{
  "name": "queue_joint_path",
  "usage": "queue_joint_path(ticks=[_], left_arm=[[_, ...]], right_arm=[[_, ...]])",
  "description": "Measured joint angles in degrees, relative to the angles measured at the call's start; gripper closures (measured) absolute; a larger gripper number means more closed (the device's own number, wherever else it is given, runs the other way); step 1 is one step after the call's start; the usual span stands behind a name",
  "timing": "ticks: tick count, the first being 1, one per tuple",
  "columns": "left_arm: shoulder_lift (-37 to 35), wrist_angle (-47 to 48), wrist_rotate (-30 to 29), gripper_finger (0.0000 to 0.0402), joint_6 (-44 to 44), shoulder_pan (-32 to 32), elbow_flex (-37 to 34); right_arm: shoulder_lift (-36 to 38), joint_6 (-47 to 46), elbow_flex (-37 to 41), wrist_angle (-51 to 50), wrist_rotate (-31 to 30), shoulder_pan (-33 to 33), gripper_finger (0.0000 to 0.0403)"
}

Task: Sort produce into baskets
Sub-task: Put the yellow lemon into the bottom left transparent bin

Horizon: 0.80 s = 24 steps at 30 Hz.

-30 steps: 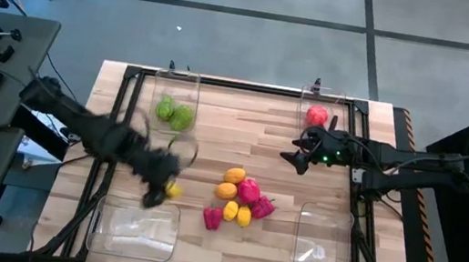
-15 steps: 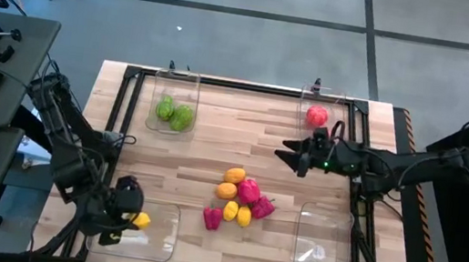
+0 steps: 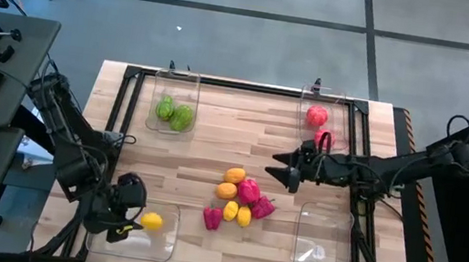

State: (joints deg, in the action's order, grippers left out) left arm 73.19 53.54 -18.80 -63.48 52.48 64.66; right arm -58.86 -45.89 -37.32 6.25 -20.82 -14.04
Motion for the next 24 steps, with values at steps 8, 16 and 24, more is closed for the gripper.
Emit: queue_joint_path(ticks=[8,16,24], left_arm=[[0.28,-5.79,0.36,0.0088,-1.64,-8.96,0.03],[10.25,-17.51,5.61,0.0087,24.47,-28.47,0.15],[23.03,-27.64,5.35,0.0087,41.63,-36.71,0.09]], right_arm=[[3.15,5.89,0.0,-1.14,1.42,-1.22,0.0033],[5.68,4.76,-0.02,-8.32,3.3,-1.49,0.0033],[5.54,5.99,-0.02,-8.89,1.02,-1.49,0.0033]])
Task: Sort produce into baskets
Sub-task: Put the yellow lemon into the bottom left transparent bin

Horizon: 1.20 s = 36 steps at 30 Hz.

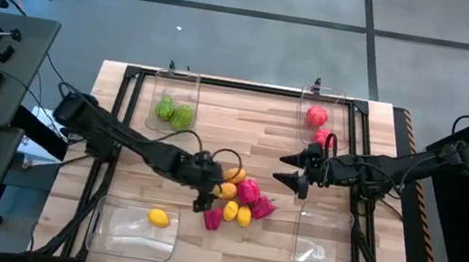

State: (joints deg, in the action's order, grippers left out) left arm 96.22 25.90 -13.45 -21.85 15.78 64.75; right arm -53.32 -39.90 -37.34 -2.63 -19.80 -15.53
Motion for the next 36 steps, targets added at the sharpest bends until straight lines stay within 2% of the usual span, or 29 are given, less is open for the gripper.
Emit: queue_joint_path(ticks=[7,21,25,31,34,36], left_arm=[[7.28,-9.93,-1.58,0.0087,6.48,-0.65,0.0],[14.65,-15.45,-0.79,0.0092,5.28,-0.92,0.09],[14.69,-16.03,-1.23,0.0126,5.45,-1.08,0.09],[13.59,-13.76,0.23,0.0227,5.82,-1.88,0.08],[8.88,-8.55,0.48,0.0237,5.59,-2.74,-0.26],[3.24,-5.7,0.3,0.0237,5.62,-3.13,-0.15]], right_arm=[[0.0,0.43,0.0,-0.18,-3.23,0.0,0.0033],[-0.04,-0.13,0.0,-1.44,-4.17,0.07,0.0033],[-0.04,-0.13,0.0,-1.44,-4.34,0.07,0.0033],[-0.04,-0.12,0.0,-1.69,-5.78,0.07,0.0033],[-0.04,-0.13,0.0,-2.3,-5.78,0.07,0.0033],[-0.04,-0.13,0.0,-2.65,-5.78,0.07,0.0033]])
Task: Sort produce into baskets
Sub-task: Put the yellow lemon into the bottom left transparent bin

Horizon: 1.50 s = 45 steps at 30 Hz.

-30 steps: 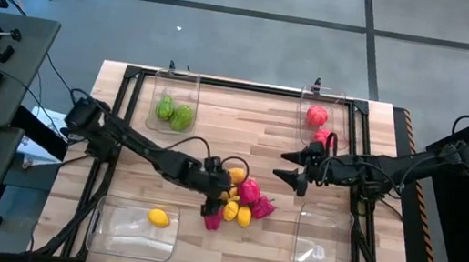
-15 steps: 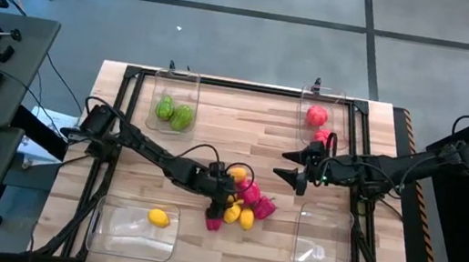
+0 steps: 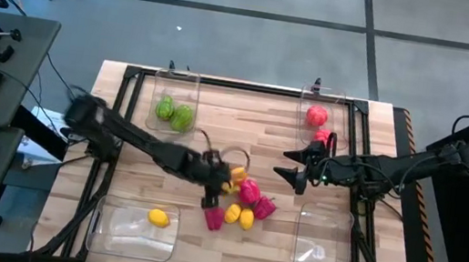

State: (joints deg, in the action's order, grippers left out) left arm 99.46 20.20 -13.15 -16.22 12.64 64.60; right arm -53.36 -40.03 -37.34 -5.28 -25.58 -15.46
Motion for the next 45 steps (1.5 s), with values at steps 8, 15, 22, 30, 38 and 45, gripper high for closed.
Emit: queue_joint_path(ticks=[8,15,22,30,38,45], left_arm=[[-21.07,13.56,-10.3,0.0214,-13.18,6.63,0.15],[-24.57,22.61,-18.69,0.021,-37.66,25.57,0.09],[-21.19,25.19,-10.33,0.0208,-64.34,39.59,0.04],[-18.71,27.51,-11.24,0.0206,-75.55,46.46,0.04],[-18.87,32.08,-9.7,0.0167,-76.19,46.32,0.04],[-18.78,32.82,-5.22,0.0068,-70.34,43.52,0.04]], right_arm=[[0.0,-0.28,0.0,-1.4,-1.71,0.07,0.0033],[0.0,-2.23,0.0,-1.39,-1.79,0.07,0.0033],[0.0,-3.04,0.0,-1.27,-4.14,0.05,0.0033],[-0.95,-4.44,0.0,-0.92,-8.48,0.04,0.0033],[-3.85,-7.91,0.0,0.38,-8.5,0.07,0.0033],[-8.07,-16.77,0.0,2.99,-8.52,0.07,0.0033]])
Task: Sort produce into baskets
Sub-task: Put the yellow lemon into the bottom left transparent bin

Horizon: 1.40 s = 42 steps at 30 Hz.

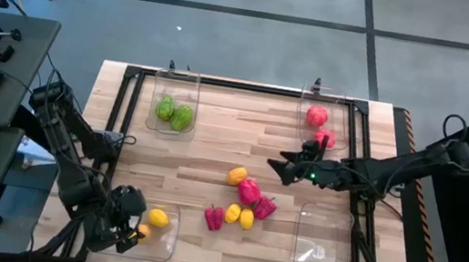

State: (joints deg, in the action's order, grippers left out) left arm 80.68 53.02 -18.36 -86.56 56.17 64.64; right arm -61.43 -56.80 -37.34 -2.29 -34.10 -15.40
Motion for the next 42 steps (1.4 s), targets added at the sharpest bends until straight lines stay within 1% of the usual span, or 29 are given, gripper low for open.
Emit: queue_joint_path(ticks=[2,5,8,10,12,14,17,20,23,26,35,37,39,42], left_arm=[[-0.2,-0.44,0.34,0.0057,0.12,-1.24,0.0],[-1.65,-0.42,-0.68,0.0052,0.03,-3.34,0.0],[-3.85,-0.43,-2.61,0.0051,3.34,-5.43,0.02],[-5.25,-0.39,-3.55,0.0051,6.55,-6.93,0.02],[-6.34,0.12,-5.31,0.0051,9.03,-8.46,0.02],[-7.01,0.41,-7.6,0.0051,10.77,-9.93,0.02],[-7.47,-0.12,-10.12,0.0051,14.18,-12.15,0.04],[-7.48,-0.4,-10.9,0.0051,17.5,-13.87,0.04],[-7.48,-0.6,-12.61,0.0051,19.04,-14.89,0.04],[-7.48,-0.57,-16.38,0.0051,19.91,-15.5,0.04],[-7.34,-0.59,-19.63,0.0051,23.76,-19.27,0.04],[-7.3,-0.66,-20.35,0.0051,23.8,-19.99,0.04],[-7.3,-2.77,-20.96,0.0051,24.56,-20.6,0.04],[-7.3,-8.6,-21.45,0.0051,30.05,-20.67,0.07]], right_arm=[[-1.36,-4.26,0.0,0.26,0.29,-0.12,0.0033],[-3.95,-6.3,0.0,1.13,1.16,-0.39,0.0033],[-7.47,-6.48,0.02,7.22,2.85,0.87,0.0033],[-10.38,-5.74,-0.67,12.82,6.76,2.81,0.0033],[-13.81,-2.48,-3.41,14.01,11.94,4.85,0.0033],[-17.76,2.87,-7.79,11.74,17.02,6.72,0.0033],[-23.98,15.26,-15.87,3.14,22.13,8.23,0.0033],[-30.2,27.85,-23.9,-8.28,24.73,8.74,0.0033],[-35.72,34.48,-30.53,-18.59,24.9,8.84,0.0033],[-39.59,39.13,-34.18,-24.43,24.91,9.03,0.0033],[-43.78,52.07,-35.01,-24.22,24.16,9.02,0.0034],[-45.19,52.97,-35.01,-24.08,24.43,9.03,0.0034],[-46.79,52.85,-35.01,-22.98,24.96,9.03,0.0034],[-49.04,50.76,-34.97,-20.21,25.11,9.03,0.0035]])
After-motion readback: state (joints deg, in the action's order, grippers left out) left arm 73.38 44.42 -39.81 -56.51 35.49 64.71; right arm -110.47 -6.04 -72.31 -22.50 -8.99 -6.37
